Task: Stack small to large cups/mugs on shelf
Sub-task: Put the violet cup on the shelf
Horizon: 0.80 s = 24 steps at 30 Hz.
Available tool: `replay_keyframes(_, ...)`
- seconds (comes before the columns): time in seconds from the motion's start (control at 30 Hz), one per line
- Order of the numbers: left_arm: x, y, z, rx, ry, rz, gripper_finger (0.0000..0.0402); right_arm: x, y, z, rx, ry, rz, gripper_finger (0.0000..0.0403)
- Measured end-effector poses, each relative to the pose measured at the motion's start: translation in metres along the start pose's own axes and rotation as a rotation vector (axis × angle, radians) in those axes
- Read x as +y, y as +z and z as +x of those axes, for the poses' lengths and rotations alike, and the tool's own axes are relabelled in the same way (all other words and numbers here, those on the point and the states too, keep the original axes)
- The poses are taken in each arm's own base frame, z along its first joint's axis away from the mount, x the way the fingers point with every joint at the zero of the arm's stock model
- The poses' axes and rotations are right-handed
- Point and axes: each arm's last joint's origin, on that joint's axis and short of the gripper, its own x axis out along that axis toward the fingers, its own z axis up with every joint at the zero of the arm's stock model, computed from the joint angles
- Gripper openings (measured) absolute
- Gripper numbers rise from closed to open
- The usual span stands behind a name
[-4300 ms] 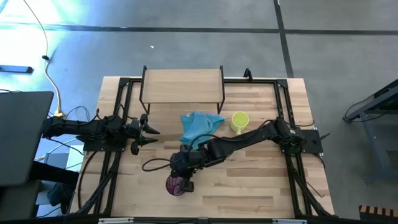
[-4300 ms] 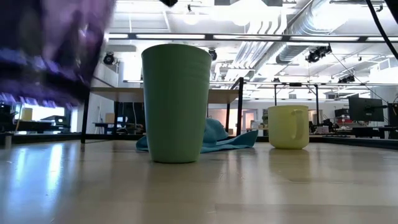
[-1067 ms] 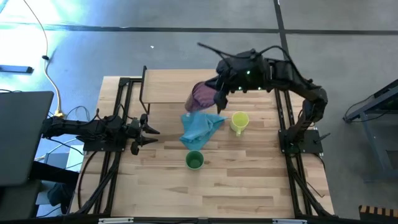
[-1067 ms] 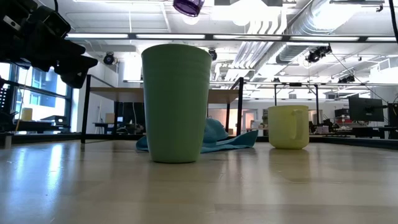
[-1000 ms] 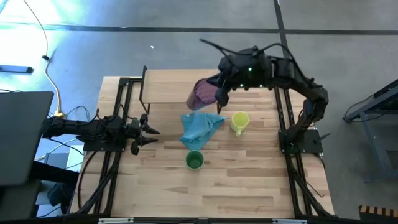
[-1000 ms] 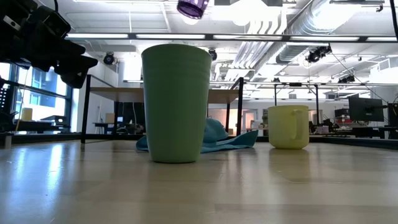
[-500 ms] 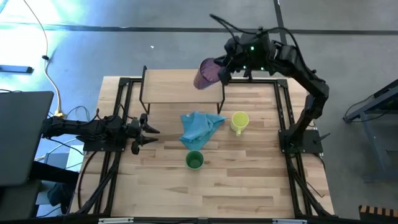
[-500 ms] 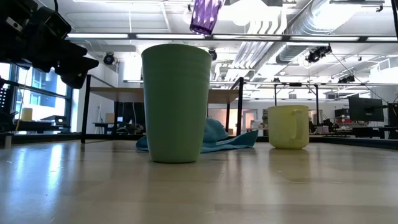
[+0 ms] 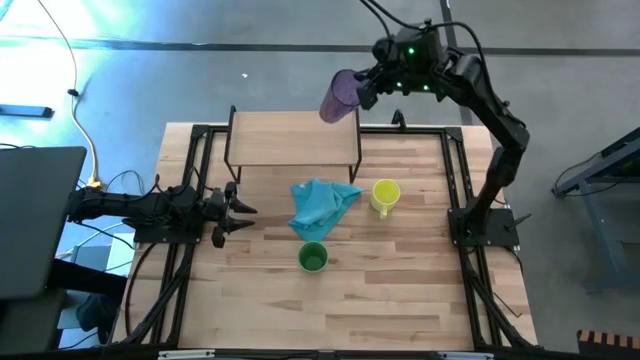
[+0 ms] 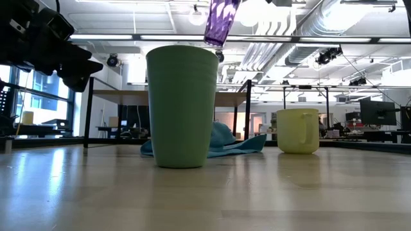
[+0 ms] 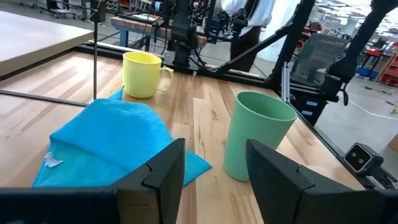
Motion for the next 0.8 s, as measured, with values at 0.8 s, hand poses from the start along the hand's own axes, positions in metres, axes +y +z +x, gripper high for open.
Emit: replay_keyframes(0.8, 0.001, 0.000, 0.000, -0.001, 0.017, -0.011, 0.0156, -0.054, -0.006, 0.025, 0.125, -0.102, 0.084, 0.0000)
